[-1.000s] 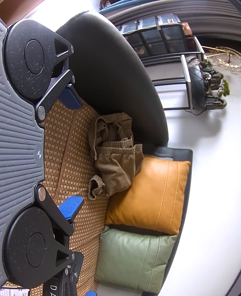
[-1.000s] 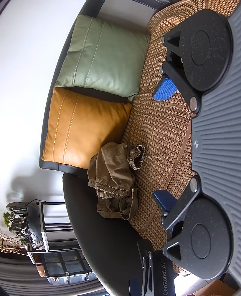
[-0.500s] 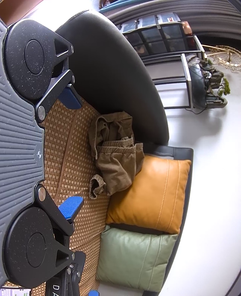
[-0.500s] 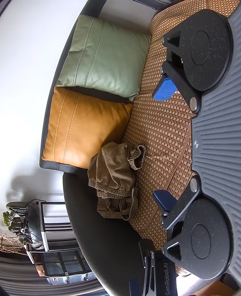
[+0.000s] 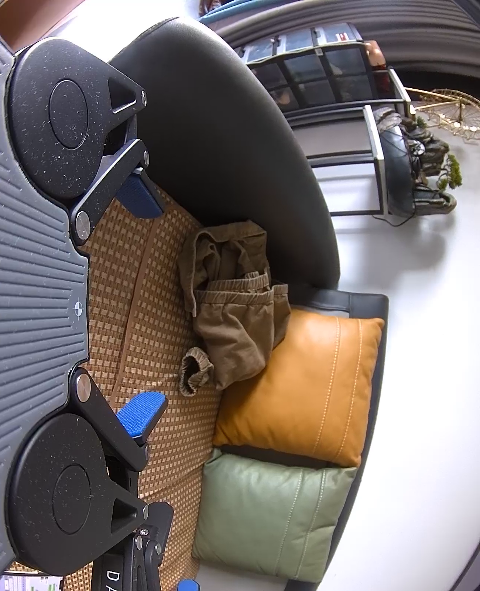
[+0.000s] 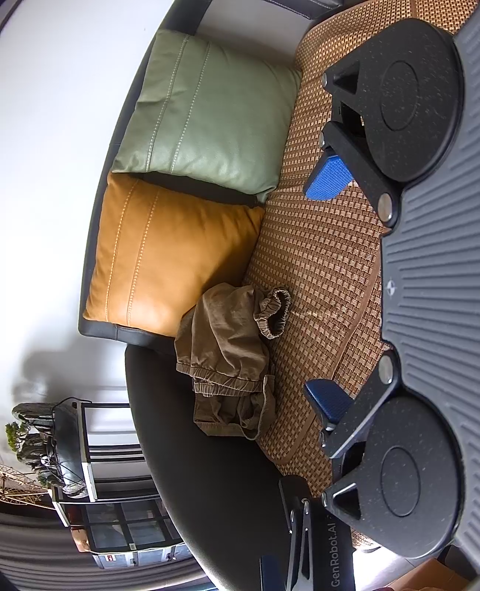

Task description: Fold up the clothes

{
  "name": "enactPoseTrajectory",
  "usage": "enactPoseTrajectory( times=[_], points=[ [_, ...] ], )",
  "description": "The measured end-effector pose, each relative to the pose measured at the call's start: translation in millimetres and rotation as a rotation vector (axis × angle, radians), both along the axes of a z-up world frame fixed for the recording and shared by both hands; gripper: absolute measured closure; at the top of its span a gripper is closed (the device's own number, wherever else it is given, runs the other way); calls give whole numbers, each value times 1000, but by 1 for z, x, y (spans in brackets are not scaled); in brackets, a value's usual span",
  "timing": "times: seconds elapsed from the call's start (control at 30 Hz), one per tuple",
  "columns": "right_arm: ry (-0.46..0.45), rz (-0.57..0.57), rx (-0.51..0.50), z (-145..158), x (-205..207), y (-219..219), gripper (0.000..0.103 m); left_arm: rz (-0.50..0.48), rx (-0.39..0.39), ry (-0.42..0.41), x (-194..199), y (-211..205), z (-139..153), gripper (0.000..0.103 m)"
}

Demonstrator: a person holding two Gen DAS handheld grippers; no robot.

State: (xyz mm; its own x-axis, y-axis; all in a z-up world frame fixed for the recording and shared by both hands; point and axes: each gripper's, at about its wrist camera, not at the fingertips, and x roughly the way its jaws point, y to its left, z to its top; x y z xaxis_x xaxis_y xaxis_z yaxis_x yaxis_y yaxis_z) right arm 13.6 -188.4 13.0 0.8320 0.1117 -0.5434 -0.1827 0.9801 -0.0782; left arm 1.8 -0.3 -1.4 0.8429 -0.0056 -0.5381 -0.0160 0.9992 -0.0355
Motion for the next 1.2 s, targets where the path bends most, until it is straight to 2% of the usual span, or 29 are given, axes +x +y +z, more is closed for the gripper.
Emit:
enactPoseTrajectory(
  times=[1.2],
  points=[
    [27,23,4,-3,26,2,0,6,5,25,19,2,-10,0]
  ],
)
